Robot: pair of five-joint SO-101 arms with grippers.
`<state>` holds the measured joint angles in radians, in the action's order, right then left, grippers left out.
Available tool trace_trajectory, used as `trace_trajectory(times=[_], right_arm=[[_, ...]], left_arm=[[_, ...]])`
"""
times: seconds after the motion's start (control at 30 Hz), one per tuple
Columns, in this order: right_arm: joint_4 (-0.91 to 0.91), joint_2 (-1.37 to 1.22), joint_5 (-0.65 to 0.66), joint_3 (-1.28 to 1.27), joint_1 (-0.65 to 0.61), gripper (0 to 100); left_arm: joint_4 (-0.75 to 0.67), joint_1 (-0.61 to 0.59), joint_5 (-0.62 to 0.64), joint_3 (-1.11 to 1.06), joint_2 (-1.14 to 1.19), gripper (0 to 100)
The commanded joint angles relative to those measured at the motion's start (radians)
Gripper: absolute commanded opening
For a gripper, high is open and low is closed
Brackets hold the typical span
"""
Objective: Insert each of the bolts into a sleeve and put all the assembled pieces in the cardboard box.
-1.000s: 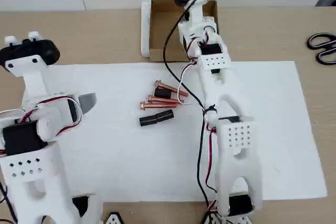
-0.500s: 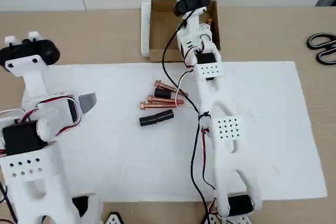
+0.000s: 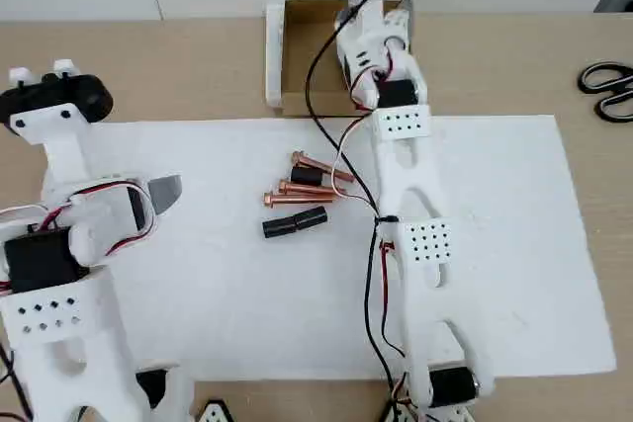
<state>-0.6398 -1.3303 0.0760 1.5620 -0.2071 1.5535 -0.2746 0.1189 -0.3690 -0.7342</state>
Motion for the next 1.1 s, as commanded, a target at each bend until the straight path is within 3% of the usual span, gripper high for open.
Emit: trace_trajectory(times=[0.0, 0.37, 0.47, 0.8, 1.07], right_arm=[[-0.196, 0.047, 0.005, 0.117, 0.007, 33.3], [-1.052, 0.493, 0.003, 0.12, -0.033, 33.3], [-1.055, 0.559, 0.005, 0.12, -0.028, 33.3], [-1.066, 0.648, 0.011, 0.109, -0.108, 33.2], [-1.076, 0.837, 0.011, -0.288, -0.111, 33.2]], left_arm=[[-0.002, 0.002, -0.003, 0.005, -0.005, 30], [0.0, -0.005, -0.003, 0.005, -0.005, 30], [0.0, -0.014, -0.003, 0.005, -0.006, 30], [-0.034, -0.308, -0.002, 0.007, -0.003, 30], [-0.028, -0.328, -0.002, 0.001, -0.002, 30]])
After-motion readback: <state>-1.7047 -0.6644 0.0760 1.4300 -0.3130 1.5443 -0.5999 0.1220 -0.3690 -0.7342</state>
